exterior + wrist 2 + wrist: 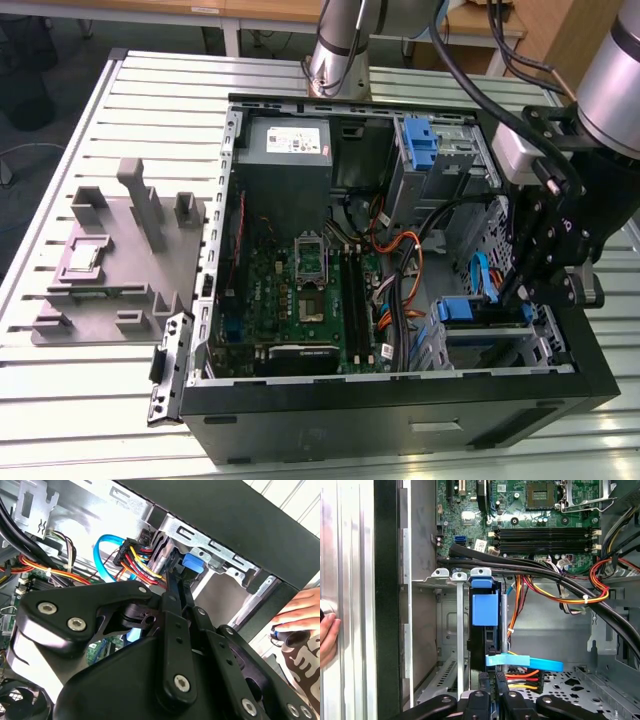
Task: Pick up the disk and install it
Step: 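Insert the second disk wire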
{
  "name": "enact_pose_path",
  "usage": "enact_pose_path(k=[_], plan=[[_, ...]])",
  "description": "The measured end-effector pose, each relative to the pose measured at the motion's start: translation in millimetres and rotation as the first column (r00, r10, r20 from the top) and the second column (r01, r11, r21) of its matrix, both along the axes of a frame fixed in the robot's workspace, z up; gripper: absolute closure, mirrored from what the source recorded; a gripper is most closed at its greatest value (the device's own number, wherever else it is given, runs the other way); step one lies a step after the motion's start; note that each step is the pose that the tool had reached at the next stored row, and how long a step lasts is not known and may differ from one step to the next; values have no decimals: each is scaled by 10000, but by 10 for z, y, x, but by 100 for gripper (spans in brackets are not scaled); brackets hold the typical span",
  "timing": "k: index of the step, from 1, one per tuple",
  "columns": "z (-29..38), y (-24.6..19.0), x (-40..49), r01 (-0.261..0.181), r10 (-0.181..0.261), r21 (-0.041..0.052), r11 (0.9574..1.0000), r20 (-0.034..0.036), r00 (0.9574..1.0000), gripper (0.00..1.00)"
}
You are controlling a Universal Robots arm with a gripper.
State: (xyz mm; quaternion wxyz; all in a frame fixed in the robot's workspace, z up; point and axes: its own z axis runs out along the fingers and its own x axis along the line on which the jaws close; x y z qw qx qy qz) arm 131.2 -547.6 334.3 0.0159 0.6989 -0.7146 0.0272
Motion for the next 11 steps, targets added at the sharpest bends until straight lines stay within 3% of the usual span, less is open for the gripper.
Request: enact_pose_path(k=[11], plan=[[10,0,-1,1,-1,7,10000,0,10000,84]])
